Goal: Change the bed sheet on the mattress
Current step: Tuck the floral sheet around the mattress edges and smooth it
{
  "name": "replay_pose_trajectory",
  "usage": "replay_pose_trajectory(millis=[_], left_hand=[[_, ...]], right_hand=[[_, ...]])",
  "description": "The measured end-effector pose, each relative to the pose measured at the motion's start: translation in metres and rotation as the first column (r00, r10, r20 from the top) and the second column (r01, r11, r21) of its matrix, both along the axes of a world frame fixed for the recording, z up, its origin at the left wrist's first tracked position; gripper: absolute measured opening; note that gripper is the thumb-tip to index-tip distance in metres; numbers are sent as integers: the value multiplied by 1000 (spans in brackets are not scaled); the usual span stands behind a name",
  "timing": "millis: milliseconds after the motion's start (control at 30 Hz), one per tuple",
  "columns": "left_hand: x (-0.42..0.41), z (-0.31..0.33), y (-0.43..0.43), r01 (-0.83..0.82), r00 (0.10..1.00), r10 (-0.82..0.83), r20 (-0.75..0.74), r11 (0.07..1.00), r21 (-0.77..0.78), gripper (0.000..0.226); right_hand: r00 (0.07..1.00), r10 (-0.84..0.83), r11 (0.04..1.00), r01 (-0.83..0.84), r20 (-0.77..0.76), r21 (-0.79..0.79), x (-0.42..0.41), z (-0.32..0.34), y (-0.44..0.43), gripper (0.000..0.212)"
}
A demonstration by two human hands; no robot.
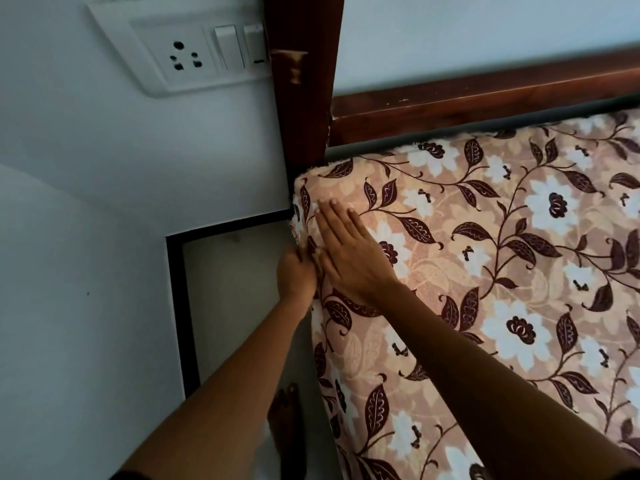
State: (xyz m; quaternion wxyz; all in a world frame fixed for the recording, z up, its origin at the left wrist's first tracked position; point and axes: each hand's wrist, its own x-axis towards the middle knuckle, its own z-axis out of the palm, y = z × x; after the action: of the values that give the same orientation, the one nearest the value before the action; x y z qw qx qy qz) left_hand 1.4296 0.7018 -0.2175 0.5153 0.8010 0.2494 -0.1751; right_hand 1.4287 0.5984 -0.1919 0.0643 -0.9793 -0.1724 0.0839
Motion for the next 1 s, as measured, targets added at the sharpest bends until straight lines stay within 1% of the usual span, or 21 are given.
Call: replay_pose_trajectory(millis=[67, 133, 200, 233, 300, 333, 400, 467, 534, 567, 634, 667, 734, 800, 867, 934, 1000], left_hand=[[35, -4, 0, -27, 1000, 27, 1, 998, -56, 40], [65, -13, 3, -37, 998, 28, -60, 988, -152, 43], [79, -17, 7, -18, 988, -31, -153, 951, -308, 43], [80, -17, 7, 3, 982, -75, -174, 925, -379, 41], [80, -22, 5, 31, 974, -130, -185, 888, -460, 45], [81, -27, 5, 9, 972, -121, -200, 874, -485, 47], [80, -28, 4, -34, 971, -87, -222, 872, -489, 48], [80, -30, 5, -37, 974, -77, -212, 872, -488, 46], [76, -27, 7, 29, 984, -108, -142, 883, -469, 45], [70, -25, 9, 87, 987, -135, -87, 904, -418, 46], [54, -27, 15, 172, 985, -166, 46, 948, -268, 46], [45, -30, 21, 158, 986, -141, 93, 967, -201, 45], [27, -31, 27, 82, 993, -69, 100, 989, -127, 42], [16, -25, 24, 61, 997, -53, 50, 984, -166, 41], [14, -19, 17, 77, 995, -91, -42, 964, -254, 44], [19, -19, 10, 56, 987, -100, -122, 945, -323, 48], [25, -24, 6, -1, 982, -76, -173, 914, -406, 49]], right_hand=[[999, -52, 997, 52, 3, -54, 19, -3, 7, 62], [997, -70, 992, 71, 18, -104, 32, -3, 15, 64], [998, -70, 987, 70, 3, -145, 39, -3, 22, 61], [998, -71, 983, 69, -2, -169, 41, -4, 24, 61], [997, -73, 979, 78, 32, -187, 40, -5, 24, 63], [996, -75, 978, 84, 53, -190, 40, -5, 24, 63], [996, -70, 975, 81, 58, -209, 40, -9, 24, 64], [996, -76, 976, 86, 55, -198, 40, -11, 23, 64], [996, -68, 980, 78, 58, -183, 42, -8, 23, 64], [997, -52, 983, 61, 58, -172, 42, -7, 22, 63], [998, 16, 991, -8, 59, -135, 41, -4, 16, 62], [995, 77, 991, -70, 60, -116, 42, -2, 14, 62], [968, 244, 966, -238, 55, -105, 42, 1, 8, 59], [909, 416, 902, -411, 16, -135, 44, 4, -3, 55], [843, 537, 829, -535, -38, -166, 49, 8, -12, 54], [802, 593, 783, -596, -76, -177, 53, 11, -17, 56], [781, 618, 765, -624, -89, -161, 58, 11, -18, 56]])
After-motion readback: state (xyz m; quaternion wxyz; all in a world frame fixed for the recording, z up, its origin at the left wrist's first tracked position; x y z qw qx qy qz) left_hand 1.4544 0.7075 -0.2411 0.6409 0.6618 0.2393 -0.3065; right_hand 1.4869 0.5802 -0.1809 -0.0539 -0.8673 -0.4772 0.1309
